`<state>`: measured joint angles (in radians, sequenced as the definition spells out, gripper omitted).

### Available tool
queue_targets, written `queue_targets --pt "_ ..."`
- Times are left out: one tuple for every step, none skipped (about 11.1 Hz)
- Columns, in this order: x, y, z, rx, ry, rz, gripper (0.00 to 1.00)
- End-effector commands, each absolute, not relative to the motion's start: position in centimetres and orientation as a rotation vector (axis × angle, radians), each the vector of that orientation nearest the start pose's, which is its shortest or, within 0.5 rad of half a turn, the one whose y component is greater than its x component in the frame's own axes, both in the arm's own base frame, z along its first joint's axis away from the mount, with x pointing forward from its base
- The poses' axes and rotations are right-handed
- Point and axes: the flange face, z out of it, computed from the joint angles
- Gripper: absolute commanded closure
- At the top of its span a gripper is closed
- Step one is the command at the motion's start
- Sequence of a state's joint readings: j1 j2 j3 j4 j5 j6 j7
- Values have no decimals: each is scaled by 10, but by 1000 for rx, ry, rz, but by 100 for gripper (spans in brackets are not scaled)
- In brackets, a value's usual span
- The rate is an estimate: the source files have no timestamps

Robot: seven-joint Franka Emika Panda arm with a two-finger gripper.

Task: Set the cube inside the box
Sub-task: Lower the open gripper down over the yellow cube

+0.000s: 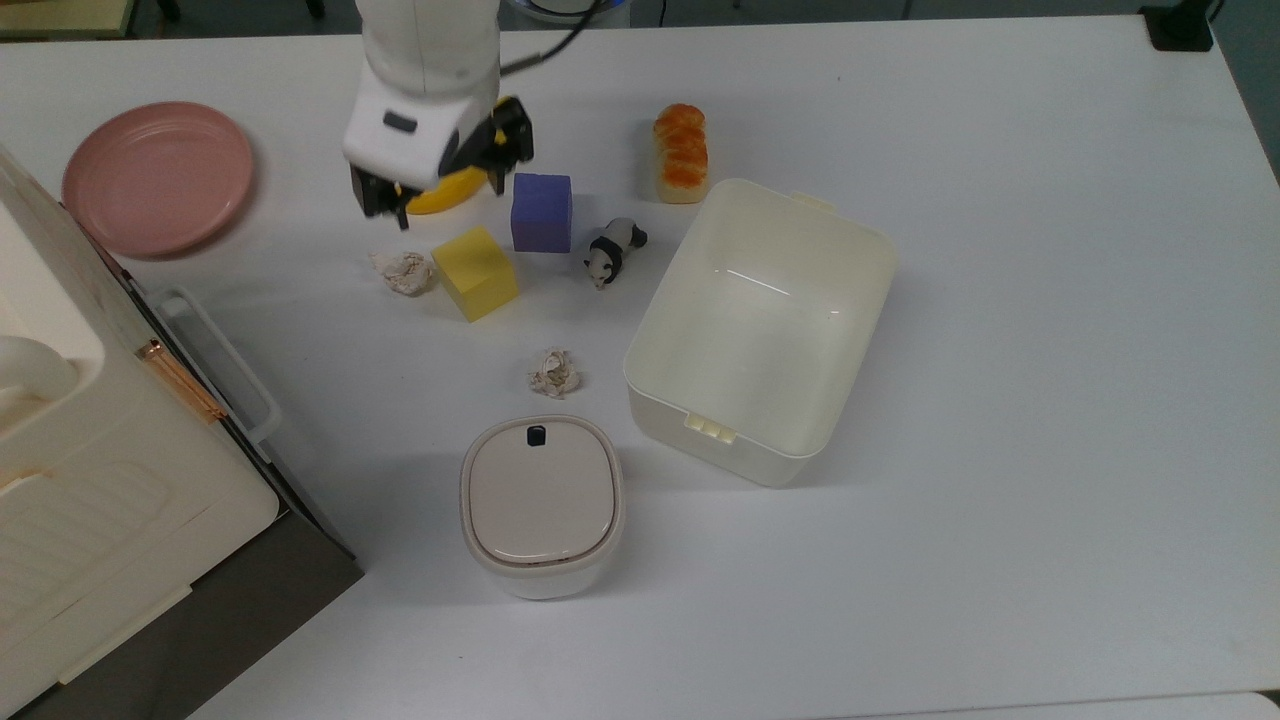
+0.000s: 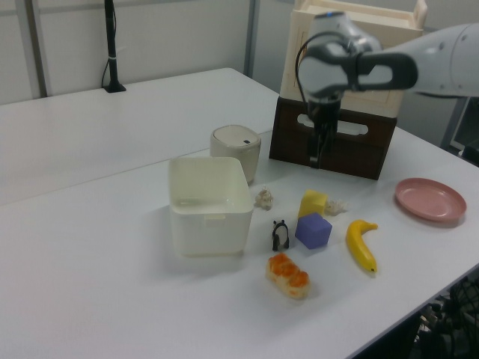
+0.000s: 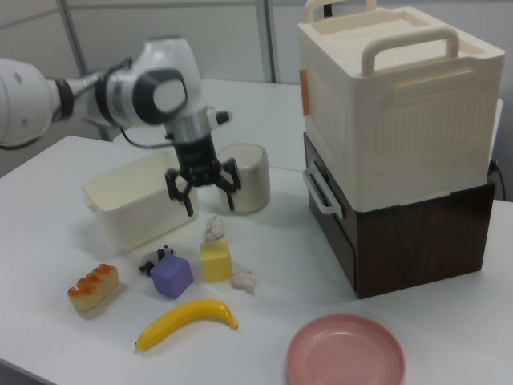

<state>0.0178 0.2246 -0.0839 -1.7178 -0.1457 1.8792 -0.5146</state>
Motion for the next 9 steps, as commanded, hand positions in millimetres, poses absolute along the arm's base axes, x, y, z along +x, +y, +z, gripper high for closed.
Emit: queue_targets --pt "618 -50 388 -3186 -948 178 4" --pt "619 -46 370 -3178 -969 211 4" --pt "619 -44 361 -3171 -975 233 4" --pt "617 -42 349 -3162 -981 264 4" --pt "616 -38 343 -3154 -996 283 4" --pt "612 -30 335 -3144 -1009 306 4" --pt "611 -28 334 -3143 -1007 310 4" --pt "611 -28 333 -3143 -1004 315 4" --pt "611 -28 334 -3145 -1002 310 4"
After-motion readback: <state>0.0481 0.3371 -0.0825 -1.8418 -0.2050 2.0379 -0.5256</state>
